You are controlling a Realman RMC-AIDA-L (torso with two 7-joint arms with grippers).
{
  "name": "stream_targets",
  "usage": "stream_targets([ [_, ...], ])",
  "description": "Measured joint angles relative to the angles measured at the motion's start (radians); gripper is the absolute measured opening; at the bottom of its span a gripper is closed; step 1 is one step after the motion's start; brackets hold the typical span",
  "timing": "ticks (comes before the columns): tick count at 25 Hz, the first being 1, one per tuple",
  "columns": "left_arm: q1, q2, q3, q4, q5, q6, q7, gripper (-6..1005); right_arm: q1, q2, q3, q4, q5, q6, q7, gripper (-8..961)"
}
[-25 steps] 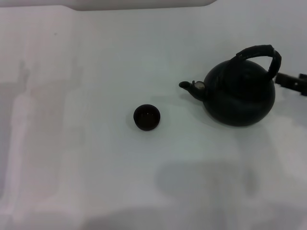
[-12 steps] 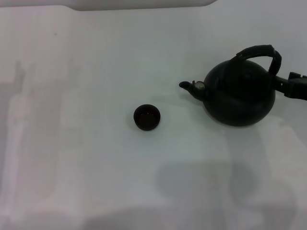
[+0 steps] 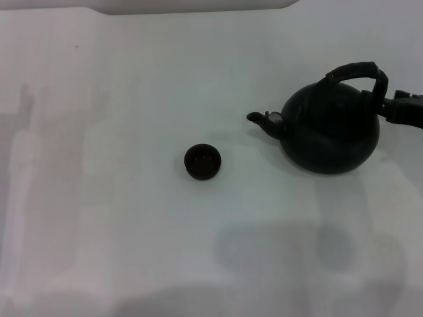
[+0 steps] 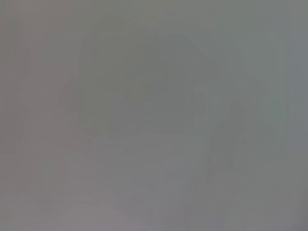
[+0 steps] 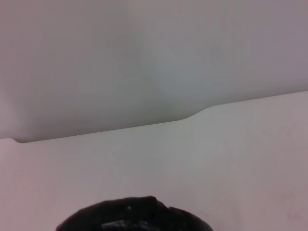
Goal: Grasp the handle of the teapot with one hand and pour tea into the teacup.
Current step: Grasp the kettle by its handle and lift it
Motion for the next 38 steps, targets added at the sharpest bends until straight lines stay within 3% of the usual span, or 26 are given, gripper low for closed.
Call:
stream_targets([
  [8,-0.001,0.000,-0.002,0.000,0.000,0.000,0.000,848,0.036,0.001,0.004,0.030,0.005,-0.007,0.001,723],
  [19,-0.002,0.000,-0.012,0.001,-0.002,0.000,0.000,847,0.060,-0.004,0.007,0.031,0.001,0.025,0.007,408],
  [30,-0.003,0.000,-0.012,0.003,-0.015,0.000,0.000,847,0.100,-0.002,0.042,0.066,0.045,0.067,-0.007,203],
  [38,-0.002,0.000,-0.012,0.015,-0.025,0.000,0.000,847,0.103,-0.005,0.043,-0.003,0.037,0.069,-0.025,203],
])
